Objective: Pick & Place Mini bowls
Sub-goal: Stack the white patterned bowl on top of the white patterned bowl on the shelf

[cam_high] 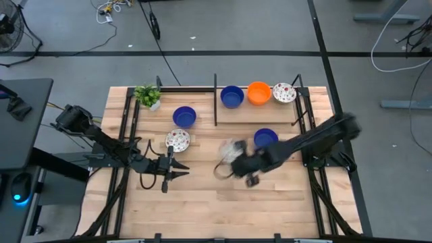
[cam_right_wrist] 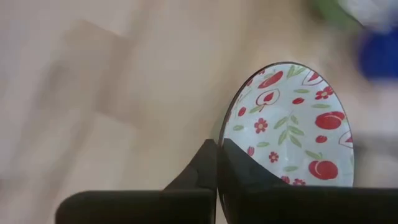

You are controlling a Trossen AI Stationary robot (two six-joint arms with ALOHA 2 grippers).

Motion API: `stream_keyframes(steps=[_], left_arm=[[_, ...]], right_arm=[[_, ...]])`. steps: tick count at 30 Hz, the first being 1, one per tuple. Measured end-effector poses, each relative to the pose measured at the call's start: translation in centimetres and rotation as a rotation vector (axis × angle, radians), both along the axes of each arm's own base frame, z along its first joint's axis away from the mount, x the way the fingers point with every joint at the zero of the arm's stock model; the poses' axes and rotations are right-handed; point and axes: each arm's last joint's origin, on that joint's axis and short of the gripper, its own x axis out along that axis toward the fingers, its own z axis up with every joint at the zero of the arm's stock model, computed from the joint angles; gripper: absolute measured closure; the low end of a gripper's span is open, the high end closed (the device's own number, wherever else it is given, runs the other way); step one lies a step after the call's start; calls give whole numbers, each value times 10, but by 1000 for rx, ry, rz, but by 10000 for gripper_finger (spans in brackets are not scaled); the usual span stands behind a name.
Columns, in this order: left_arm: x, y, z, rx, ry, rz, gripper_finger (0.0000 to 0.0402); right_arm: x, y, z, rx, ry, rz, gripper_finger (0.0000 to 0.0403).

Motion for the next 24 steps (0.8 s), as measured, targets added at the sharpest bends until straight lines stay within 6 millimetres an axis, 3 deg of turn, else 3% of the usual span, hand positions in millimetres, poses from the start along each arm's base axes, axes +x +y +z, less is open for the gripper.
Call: stream_keyframes(steps=[5,9,17,24], left_arm=[[0,0,1,3,-5,1,319],[0,2,1,28,-8,38,319],[4,9,1,41,-8,80,319],[4,8,0,27,0,40,319]], right_arm=[[-64,-67,35,-87,-127,-385,402],[-98,-129,55,-98,-227,-653,402],[-125,-222,64,-143,-278,-932,403],[-136,-267,48,-101,-221,-1055,403]])
